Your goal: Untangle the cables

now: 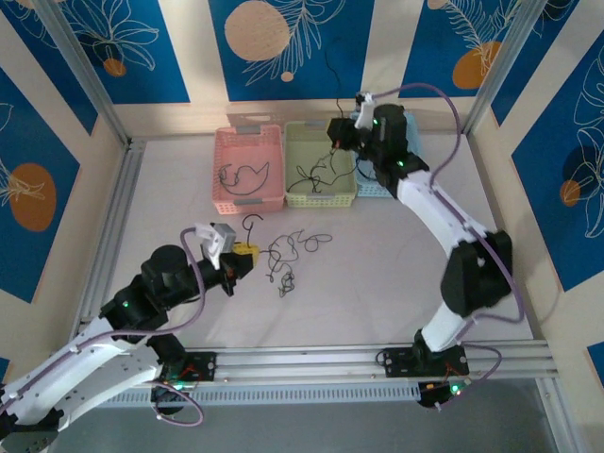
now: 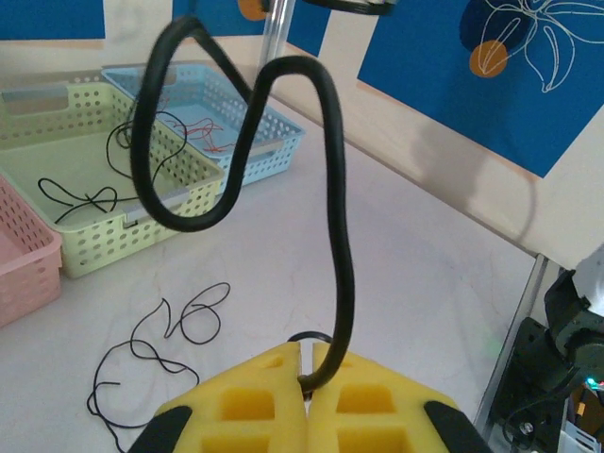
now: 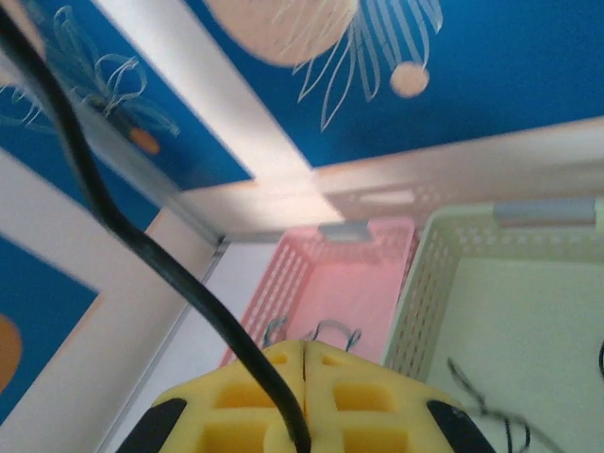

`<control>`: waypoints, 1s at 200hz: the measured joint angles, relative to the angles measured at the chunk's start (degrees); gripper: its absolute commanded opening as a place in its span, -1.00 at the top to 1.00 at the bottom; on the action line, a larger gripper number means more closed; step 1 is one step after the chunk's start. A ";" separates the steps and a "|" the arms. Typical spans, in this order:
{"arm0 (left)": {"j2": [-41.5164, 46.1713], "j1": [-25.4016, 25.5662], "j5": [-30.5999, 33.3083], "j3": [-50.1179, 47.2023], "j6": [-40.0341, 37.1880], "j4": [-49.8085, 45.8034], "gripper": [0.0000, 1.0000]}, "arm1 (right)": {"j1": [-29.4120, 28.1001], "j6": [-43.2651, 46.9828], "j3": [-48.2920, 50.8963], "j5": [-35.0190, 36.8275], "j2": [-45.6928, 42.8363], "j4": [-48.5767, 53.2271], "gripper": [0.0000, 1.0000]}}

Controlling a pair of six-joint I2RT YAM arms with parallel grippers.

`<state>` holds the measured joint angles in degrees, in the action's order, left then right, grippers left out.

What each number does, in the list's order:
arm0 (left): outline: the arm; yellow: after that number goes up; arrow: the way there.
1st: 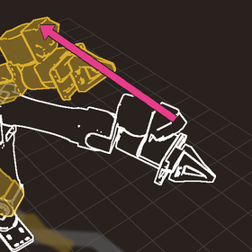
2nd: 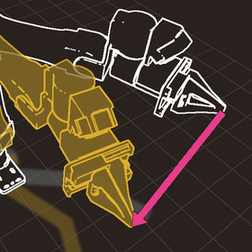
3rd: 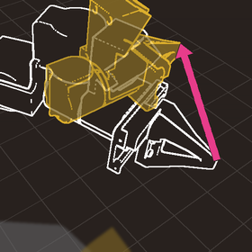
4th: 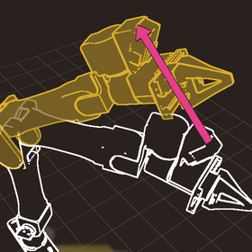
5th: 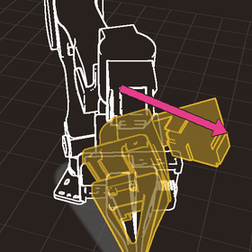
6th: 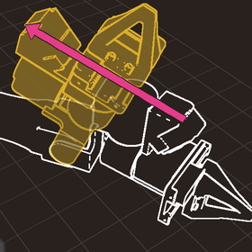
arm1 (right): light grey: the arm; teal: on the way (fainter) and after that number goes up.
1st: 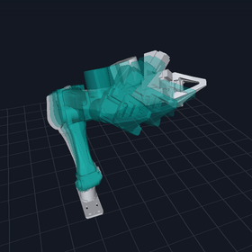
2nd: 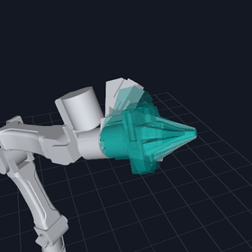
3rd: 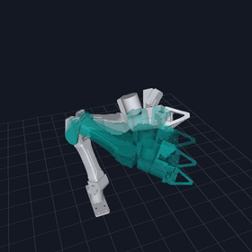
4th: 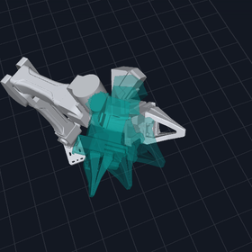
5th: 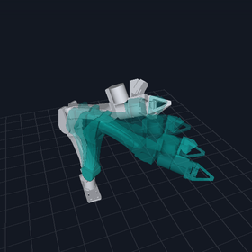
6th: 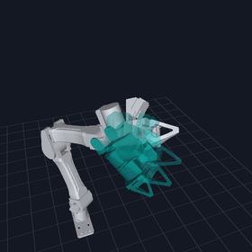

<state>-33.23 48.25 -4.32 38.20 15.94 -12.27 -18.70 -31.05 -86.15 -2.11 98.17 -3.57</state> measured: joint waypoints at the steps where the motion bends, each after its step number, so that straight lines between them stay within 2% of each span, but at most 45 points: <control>1: 0.04 0.00 0.00 0.00 0.00 -0.04 1.00 | 0.00 0.00 -0.37 0.09 0.42 0.07 1.00; 38: 0.17 0.00 0.00 0.00 0.00 -0.83 1.00 | 0.31 -0.11 -16.31 3.30 17.81 5.55 1.00; 61: 0.13 0.00 -0.04 -0.24 0.00 -0.81 1.00 | 0.35 -1.44 -21.79 4.48 25.86 10.56 1.00; 85: 0.13 0.00 -0.04 -0.96 0.00 -0.79 1.00 | 0.15 -3.78 -21.84 4.74 29.44 14.86 1.00; 128: 0.13 -0.02 -0.09 -2.38 0.02 -0.68 1.00 | -1.90 -6.71 -22.05 5.40 30.27 21.00 1.00; 200: 0.13 -0.02 -0.11 -2.49 0.02 -0.66 1.00 | -3.30 -9.18 -35.56 5.66 42.05 37.00 1.00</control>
<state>-33.10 48.23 -4.43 35.70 15.97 -12.93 -22.00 -40.23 -121.71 3.55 140.22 33.43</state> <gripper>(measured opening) 0.065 0.064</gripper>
